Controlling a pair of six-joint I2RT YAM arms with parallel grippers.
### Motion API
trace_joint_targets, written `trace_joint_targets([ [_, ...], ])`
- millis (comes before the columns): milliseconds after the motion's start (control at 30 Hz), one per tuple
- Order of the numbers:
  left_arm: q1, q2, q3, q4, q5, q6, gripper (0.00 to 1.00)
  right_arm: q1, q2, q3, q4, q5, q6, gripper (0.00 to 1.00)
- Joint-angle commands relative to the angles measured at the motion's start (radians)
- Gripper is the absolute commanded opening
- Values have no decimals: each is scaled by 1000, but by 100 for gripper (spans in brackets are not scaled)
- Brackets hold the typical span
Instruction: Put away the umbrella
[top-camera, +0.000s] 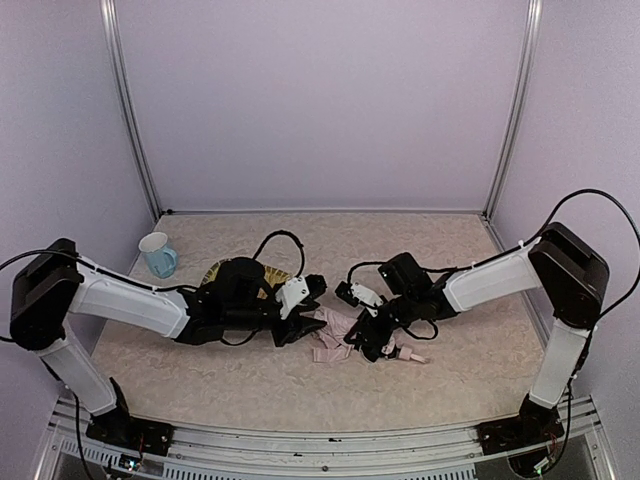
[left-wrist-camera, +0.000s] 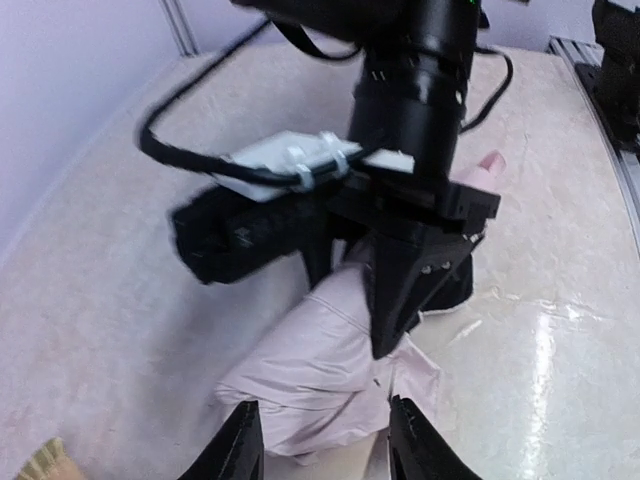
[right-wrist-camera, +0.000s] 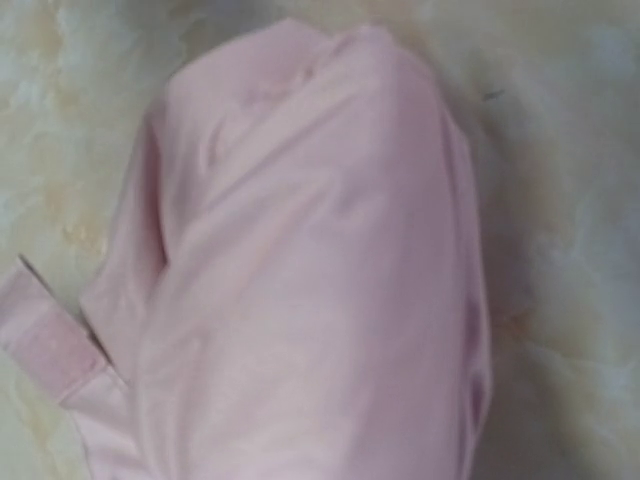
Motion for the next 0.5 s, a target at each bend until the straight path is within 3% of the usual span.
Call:
trace_joint_targets([
  [0, -10, 158, 140, -304, 172, -122, 41, -17, 26, 7, -57, 29, -19, 26],
  [133, -20, 192, 164, -329, 277, -144, 44, -18, 19, 2, -38, 23, -7, 27],
  [300, -37, 246, 197, -402, 212, -119, 48, -18, 19, 12, -33, 18, -3, 27],
  [400, -99, 271, 229, -436, 85, -58, 47, -18, 18, 11, -33, 21, -4, 29],
  [433, -123, 261, 225, -418, 61, -39, 44, -18, 17, 11, -33, 18, -4, 29],
  [467, -148, 154, 134, -235, 35, -17, 40, -18, 7, 3, -28, -6, -5, 30],
])
